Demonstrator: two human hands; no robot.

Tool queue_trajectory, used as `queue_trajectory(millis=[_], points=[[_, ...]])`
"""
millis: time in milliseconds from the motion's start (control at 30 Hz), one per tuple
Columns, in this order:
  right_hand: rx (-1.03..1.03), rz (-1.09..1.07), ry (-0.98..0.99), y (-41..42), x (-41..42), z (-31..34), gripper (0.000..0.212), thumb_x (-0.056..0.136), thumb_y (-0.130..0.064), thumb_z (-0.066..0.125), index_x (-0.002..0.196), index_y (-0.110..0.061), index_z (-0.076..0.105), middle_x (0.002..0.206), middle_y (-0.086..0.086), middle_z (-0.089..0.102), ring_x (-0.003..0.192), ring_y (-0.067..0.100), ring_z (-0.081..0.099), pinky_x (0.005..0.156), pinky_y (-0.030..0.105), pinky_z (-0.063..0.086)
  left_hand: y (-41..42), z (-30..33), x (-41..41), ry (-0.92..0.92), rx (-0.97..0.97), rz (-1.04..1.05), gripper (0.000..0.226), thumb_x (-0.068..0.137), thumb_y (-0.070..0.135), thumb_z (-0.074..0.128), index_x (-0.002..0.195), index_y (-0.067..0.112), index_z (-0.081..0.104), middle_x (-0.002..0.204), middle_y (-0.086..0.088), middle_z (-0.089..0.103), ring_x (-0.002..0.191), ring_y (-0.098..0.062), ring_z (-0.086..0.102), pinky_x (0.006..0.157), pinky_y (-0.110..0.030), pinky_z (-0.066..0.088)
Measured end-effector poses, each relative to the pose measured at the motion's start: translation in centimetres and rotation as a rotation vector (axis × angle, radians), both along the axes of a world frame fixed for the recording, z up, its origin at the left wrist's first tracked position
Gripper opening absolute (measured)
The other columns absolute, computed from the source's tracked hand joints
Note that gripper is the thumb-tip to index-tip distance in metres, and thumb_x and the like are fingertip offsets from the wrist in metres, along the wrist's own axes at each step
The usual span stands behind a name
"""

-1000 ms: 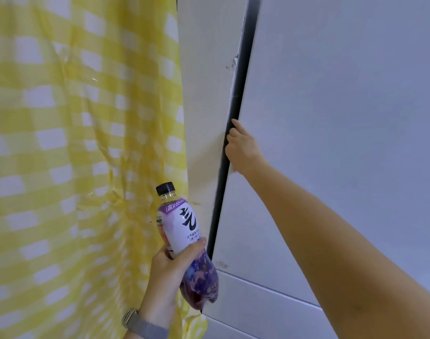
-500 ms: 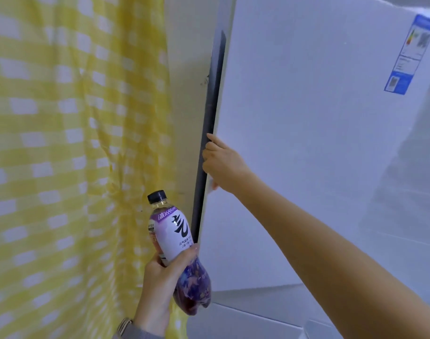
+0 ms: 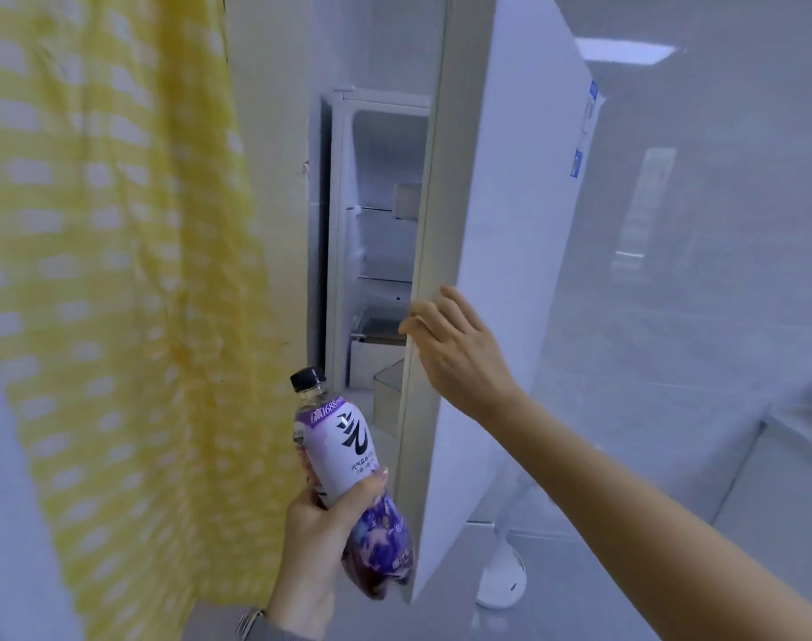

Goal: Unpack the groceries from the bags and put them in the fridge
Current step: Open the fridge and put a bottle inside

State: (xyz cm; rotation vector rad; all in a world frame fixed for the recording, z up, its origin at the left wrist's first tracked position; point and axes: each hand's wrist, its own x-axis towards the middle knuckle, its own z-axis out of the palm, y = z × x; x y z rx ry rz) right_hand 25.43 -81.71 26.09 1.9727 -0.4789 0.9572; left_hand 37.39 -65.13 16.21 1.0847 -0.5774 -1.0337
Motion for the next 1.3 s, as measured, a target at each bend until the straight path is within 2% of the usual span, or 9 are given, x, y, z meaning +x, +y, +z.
queue_trajectory(millis=[100, 267, 500, 633, 833, 1000, 1100, 1200, 1300], points=[[-0.009, 0.051, -0.271, 1.8, -4.0, -0.8, 0.037, 0.09, 0.001, 0.049, 0.127, -0.005, 0.053, 0.132, 0.01, 0.039, 0.117, 0.029, 0.043, 0.119, 0.038, 0.021, 0.9, 0.4, -1.7, -0.035, -0.024, -0.027, 0.029, 0.069, 0.008, 0.079, 0.095, 0.007, 0.064, 0.073, -0.003, 0.075, 0.06, -0.014, 0.071, 0.047, -0.024, 0.054], [0.094, -0.022, -0.56, 4.2, -11.2, -1.0, 0.053, 0.087, -0.001, 0.057, 0.137, -0.001, 0.039, 0.14, 0.01, 0.028, 0.133, 0.033, 0.03, 0.119, 0.039, 0.02, 1.4, 0.9, -4.1, -0.054, -0.056, -0.087, 0.023, 0.071, 0.009, 0.078, 0.089, 0.007, 0.065, 0.071, -0.003, 0.075, 0.06, -0.014, 0.071, 0.048, -0.022, 0.054], [0.354, -0.121, -1.012, 5.7, -20.1, 1.3, 0.056, 0.095, -0.023, 0.055, 0.144, -0.006, 0.036, 0.152, 0.015, 0.022, 0.14, 0.027, 0.025, 0.104, 0.006, 0.012, 0.1, 0.9, -6.1, -0.051, -0.079, -0.152, 0.02, 0.07, 0.006, 0.079, 0.087, 0.007, 0.067, 0.071, -0.003, 0.075, 0.059, -0.015, 0.07, 0.049, -0.024, 0.055], [0.426, -0.264, -1.114, 4.7, -24.7, 2.3, 0.073, 0.09, -0.043, 0.057, 0.149, -0.012, 0.027, 0.157, 0.006, 0.017, 0.144, 0.021, 0.021, 0.109, 0.024, 0.019, -1.1, 0.7, -6.5, -0.069, -0.072, -0.181, 0.026, 0.069, 0.01, 0.08, 0.09, 0.006, 0.067, 0.073, -0.005, 0.075, 0.062, -0.016, 0.071, 0.049, -0.024, 0.053], [0.41, -0.363, -1.165, 1.2, -31.1, 2.8, 0.06, 0.092, -0.021, 0.043, 0.147, -0.004, 0.027, 0.149, 0.023, 0.023, 0.141, 0.036, 0.024, 0.117, 0.044, 0.019, -4.3, 0.6, -5.8, -0.068, -0.043, -0.161, 0.026, 0.07, 0.013, 0.08, 0.091, 0.005, 0.067, 0.074, -0.005, 0.074, 0.061, -0.017, 0.07, 0.048, -0.024, 0.052], [0.352, -0.475, -1.32, 0.6, -30.9, 2.6, 0.074, 0.093, -0.048, 0.023, 0.15, -0.001, 0.015, 0.155, 0.024, 0.014, 0.146, 0.038, 0.011, 0.118, 0.051, 0.007, -8.7, 0.4, -4.5, -0.053, -0.04, -0.14, 0.03, 0.069, 0.015, 0.081, 0.094, 0.005, 0.066, 0.079, -0.008, 0.075, 0.066, -0.02, 0.07, 0.058, -0.029, 0.054], [0.213, -0.163, -0.996, 1.8, -21.4, -0.7, 0.061, 0.097, -0.033, 0.031, 0.147, 0.0, 0.021, 0.152, 0.02, 0.024, 0.143, 0.034, 0.021, 0.12, 0.04, 0.01, -11.9, 0.2, -3.7, -0.033, -0.048, -0.133, 0.032, 0.069, 0.016, 0.081, 0.096, 0.006, 0.065, 0.085, -0.011, 0.075, 0.074, -0.025, 0.071, 0.063, -0.033, 0.055], [0.743, 0.153, -0.646, 1.0, -10.5, -4.3, 0.057, 0.093, -0.026, 0.045, 0.146, -0.036, 0.027, 0.147, -0.001, 0.043, 0.132, 0.012, 0.045, 0.109, 0.027, 0.036, -15.5, 0.2, -2.6, -0.075, -0.059, -0.141, 0.035, 0.066, 0.016, 0.082, 0.095, 0.006, 0.066, 0.085, -0.013, 0.074, 0.071, -0.023, 0.071, 0.06, -0.031, 0.055], [1.257, 0.273, -0.594, -2.8, -4.2, -5.1, 0.055, 0.096, -0.042, 0.049, 0.146, -0.045, 0.025, 0.142, -0.025, 0.041, 0.118, -0.008, 0.05, 0.091, 0.017, 0.047, -19.4, 0.6, -0.5, -0.243, -0.074, -0.177, 0.047, 0.051, 0.028, 0.091, 0.089, 0.01, 0.069, 0.078, -0.007, 0.075, 0.069, -0.018, 0.072, 0.057, -0.025, 0.054]])
